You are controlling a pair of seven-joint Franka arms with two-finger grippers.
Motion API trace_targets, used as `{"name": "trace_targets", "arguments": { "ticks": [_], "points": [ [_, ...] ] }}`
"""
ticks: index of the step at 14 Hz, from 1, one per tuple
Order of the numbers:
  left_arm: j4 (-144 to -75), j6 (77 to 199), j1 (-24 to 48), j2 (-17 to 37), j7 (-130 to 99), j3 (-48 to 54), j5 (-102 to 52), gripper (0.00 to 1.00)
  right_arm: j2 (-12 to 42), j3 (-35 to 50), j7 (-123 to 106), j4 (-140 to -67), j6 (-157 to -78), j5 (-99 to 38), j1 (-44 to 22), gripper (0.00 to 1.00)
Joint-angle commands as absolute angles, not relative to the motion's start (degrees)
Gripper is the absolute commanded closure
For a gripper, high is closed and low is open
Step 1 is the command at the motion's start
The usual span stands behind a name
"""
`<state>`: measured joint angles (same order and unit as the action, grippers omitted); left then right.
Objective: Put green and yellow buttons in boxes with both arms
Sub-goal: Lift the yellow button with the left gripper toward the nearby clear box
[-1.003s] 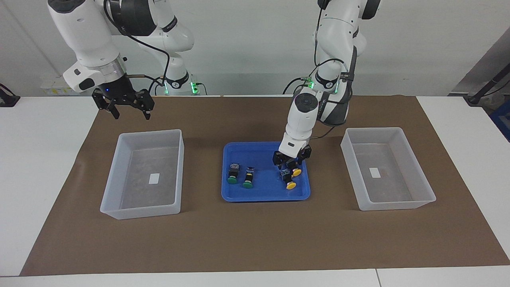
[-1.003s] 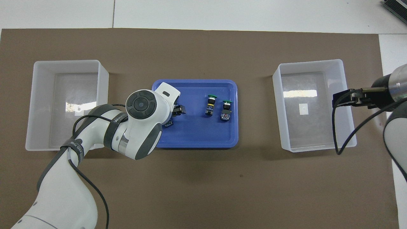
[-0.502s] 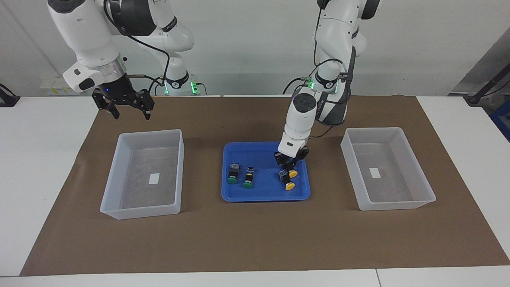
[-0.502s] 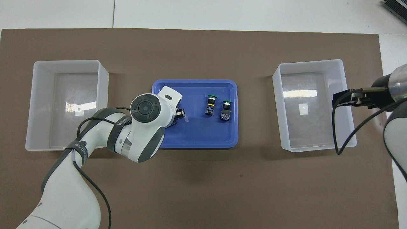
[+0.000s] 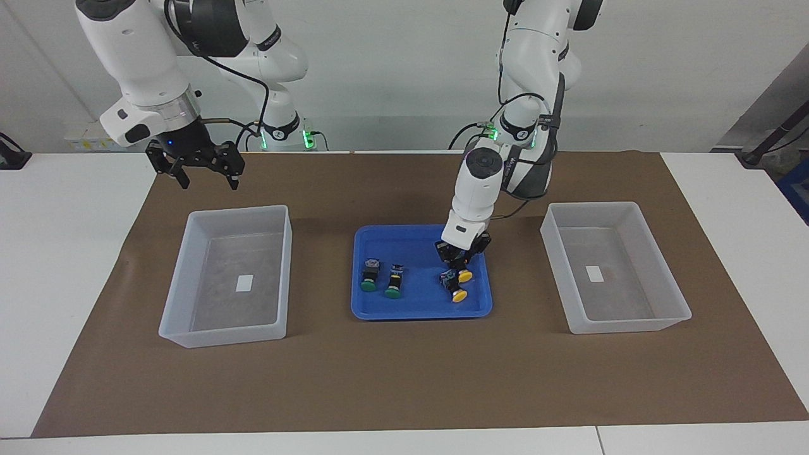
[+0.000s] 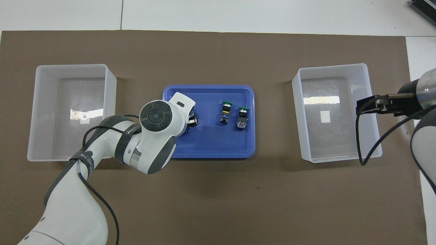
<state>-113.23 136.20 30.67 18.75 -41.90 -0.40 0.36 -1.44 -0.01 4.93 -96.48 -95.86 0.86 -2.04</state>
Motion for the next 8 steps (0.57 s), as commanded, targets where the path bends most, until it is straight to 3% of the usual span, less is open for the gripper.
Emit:
{"name": "trace_targets", "arguments": {
  "ticks": [1, 8],
  "points": [
    [-108.48, 130.36, 30.15, 18.11, -41.84, -0.88, 0.79, 1.0, -2.11, -0.18, 3.25, -97.12, -95.45, -0.7, -1.49, 0.0],
    [-95.12, 115.86, 23.39, 17.4, -35.44, -0.79, 0.36, 1.0, -2.11, -0.09, 3.25, -97.12, -95.45, -0.7, -1.76, 0.0]
  ]
}}
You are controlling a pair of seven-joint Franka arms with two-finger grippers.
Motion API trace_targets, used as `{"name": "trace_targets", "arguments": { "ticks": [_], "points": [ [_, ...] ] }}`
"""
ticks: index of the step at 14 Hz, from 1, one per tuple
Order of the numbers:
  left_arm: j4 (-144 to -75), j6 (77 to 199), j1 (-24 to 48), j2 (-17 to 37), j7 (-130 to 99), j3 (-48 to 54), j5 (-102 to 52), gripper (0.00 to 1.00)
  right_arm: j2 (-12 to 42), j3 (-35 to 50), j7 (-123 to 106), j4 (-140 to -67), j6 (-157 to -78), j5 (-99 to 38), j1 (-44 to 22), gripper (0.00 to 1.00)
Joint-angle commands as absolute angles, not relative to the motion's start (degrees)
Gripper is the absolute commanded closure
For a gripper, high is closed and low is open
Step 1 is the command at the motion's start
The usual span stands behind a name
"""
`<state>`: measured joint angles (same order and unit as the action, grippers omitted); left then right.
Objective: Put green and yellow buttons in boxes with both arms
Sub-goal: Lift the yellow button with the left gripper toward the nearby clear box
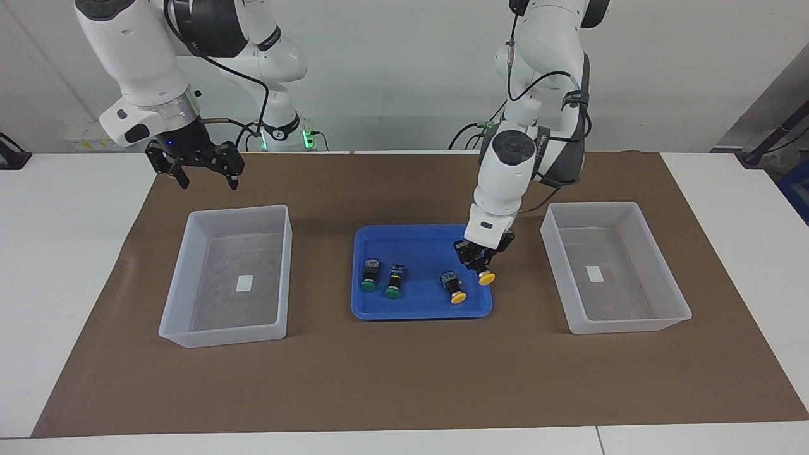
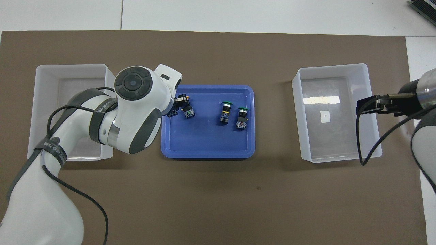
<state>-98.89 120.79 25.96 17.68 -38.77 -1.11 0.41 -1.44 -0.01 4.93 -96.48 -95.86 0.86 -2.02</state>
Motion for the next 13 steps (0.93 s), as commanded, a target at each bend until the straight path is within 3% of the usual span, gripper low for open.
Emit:
{"name": "trace_targets", "arguments": {
  "ticks": [1, 8, 13],
  "points": [
    [-93.18, 113.49, 21.64, 17.49, -33.07, -0.79, 0.26, 1.0, -2.11, -0.17, 3.25, -97.12, -95.45, -0.7, -1.76, 0.0],
    [-91.67, 110.83, 6.88, 17.23, -10.06, -0.79, -0.17, 1.0, -2.11, -0.18, 3.25, -97.12, -95.45, -0.7, -1.76, 0.0],
    [-97.27, 115.9, 0.53, 15.91, 1.67, -0.88, -0.26, 1.0, -2.11, -0.09, 3.25, -97.12, -95.45, -0.7, -1.76, 0.0]
  ]
}}
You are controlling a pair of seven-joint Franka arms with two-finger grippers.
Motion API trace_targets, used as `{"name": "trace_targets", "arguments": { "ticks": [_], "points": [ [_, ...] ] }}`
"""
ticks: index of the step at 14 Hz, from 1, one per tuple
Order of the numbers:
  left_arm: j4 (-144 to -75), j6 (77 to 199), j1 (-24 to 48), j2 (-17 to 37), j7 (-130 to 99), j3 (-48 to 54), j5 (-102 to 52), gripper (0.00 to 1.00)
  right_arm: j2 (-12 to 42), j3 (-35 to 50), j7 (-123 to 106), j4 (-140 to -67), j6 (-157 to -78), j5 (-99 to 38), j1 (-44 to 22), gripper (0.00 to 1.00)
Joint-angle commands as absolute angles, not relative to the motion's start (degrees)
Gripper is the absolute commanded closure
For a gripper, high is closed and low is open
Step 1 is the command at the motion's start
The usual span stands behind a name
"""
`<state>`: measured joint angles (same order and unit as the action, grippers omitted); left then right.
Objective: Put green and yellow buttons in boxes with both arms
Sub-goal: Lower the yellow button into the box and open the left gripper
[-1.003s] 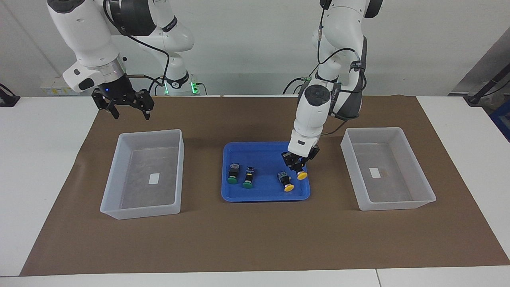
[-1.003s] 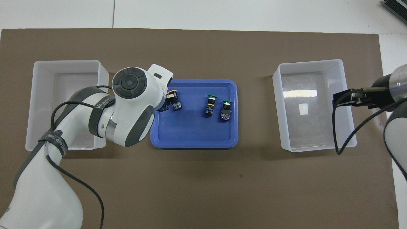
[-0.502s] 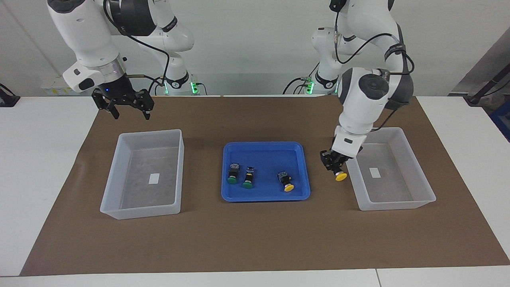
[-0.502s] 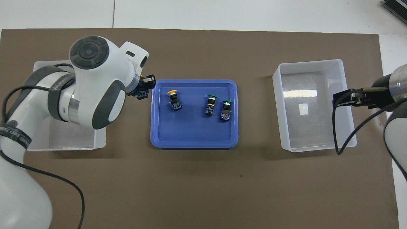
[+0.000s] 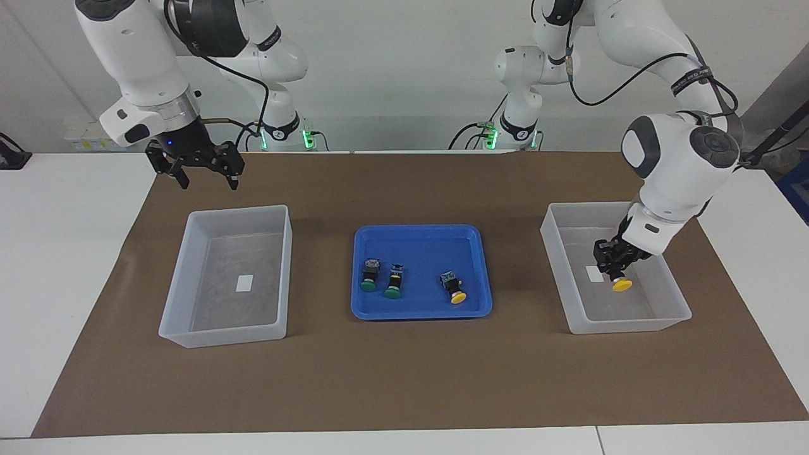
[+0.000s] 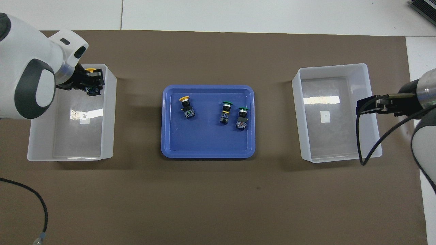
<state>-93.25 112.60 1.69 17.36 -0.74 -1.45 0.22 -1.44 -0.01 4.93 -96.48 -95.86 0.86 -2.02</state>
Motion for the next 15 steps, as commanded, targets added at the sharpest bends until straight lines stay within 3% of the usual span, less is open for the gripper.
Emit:
{"name": "trace_targets", "arguments": {
  "ticks": [1, 4, 11, 12, 14, 15],
  "points": [
    [-100.51, 119.23, 0.35, 15.21, 1.67, -0.88, -0.26, 1.0, -2.11, -0.17, 3.25, -97.12, -95.45, -0.7, -1.76, 0.0],
    [-109.4, 129.0, 0.53, 14.06, 1.67, -0.88, -0.26, 1.0, -2.11, -0.18, 3.25, -97.12, -95.45, -0.7, -1.76, 0.0],
    [-115.75, 138.08, 1.14, 15.03, 1.49, -0.88, -0.26, 1.0, -2.11, -0.17, 2.99, -97.03, -95.45, -0.7, -1.58, 0.0],
    [-115.58, 137.99, 1.06, 15.12, 1.49, -0.88, -0.26, 0.83, -2.2, -0.09, 2.9, -97.12, -95.45, -0.7, -1.67, 0.0],
    [-115.05, 137.38, 1.05, 15.12, 1.76, -0.88, -0.18, 0.4, -2.11, 0.44, 3.68, -97.12, -96.76, -0.7, -2.28, 0.0],
    [-114.44, 136.68, 1.14, 15.2, 1.76, -0.88, -0.09, 0.25, -1.76, 0.53, 5.17, -97.21, -98.51, -0.62, -3.94, 0.0]
  ]
}}
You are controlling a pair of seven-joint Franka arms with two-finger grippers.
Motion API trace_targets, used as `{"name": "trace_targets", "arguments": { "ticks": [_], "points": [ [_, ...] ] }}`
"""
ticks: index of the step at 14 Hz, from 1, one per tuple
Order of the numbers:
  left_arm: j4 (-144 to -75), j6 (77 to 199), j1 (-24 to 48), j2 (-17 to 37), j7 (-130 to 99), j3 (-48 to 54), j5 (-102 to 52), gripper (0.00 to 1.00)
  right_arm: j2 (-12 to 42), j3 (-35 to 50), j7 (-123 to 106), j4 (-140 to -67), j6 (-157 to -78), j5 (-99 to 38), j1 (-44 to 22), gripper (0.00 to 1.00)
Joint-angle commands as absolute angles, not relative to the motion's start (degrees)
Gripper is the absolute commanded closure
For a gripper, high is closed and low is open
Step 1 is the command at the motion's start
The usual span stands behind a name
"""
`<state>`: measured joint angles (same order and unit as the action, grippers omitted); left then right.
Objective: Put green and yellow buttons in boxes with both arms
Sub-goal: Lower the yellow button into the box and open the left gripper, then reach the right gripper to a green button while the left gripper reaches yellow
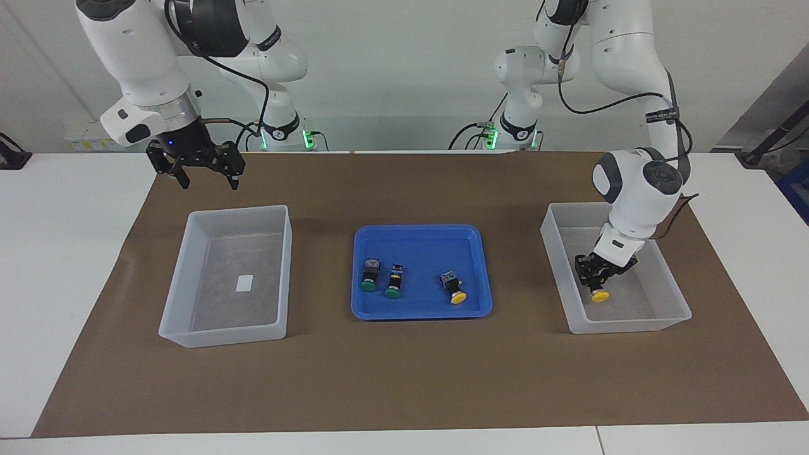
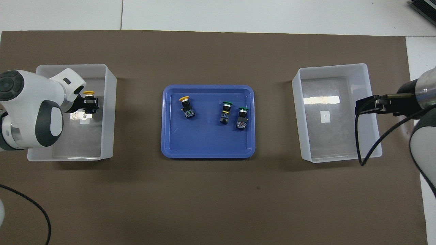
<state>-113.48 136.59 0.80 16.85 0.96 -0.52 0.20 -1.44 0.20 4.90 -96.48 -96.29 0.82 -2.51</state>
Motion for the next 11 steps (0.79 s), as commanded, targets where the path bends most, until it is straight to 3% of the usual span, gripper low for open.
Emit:
{"name": "trace_targets", "arguments": {
  "ticks": [1, 2, 9, 11],
  "points": [
    [-113.13, 135.63, 1.14, 15.73, 1.76, -0.88, 0.0, 0.14, -1.06, 0.53, 8.58, -97.29, -100.35, 0.17, -5.96, 0.0],
    [-111.64, 133.61, 1.14, 15.82, 1.76, -0.97, 0.26, 0.01, 0.34, 0.53, 12.09, -97.29, -102.29, 0.26, -7.63, 0.0],
    [-93.45, 114.37, 5.26, 17.75, 0.8, -0.79, 0.0, 0.0, 11.5, 0.53, 30.92, -96.5, -117.93, 3.51, -20.99, 0.0],
    [-91.68, 112.24, 7.2, 17.93, -1.65, -0.79, -0.17, 0.0, 14.05, 0.53, 34.26, -96.5, -121.1, 3.78, -23.19, 0.0]
  ]
}}
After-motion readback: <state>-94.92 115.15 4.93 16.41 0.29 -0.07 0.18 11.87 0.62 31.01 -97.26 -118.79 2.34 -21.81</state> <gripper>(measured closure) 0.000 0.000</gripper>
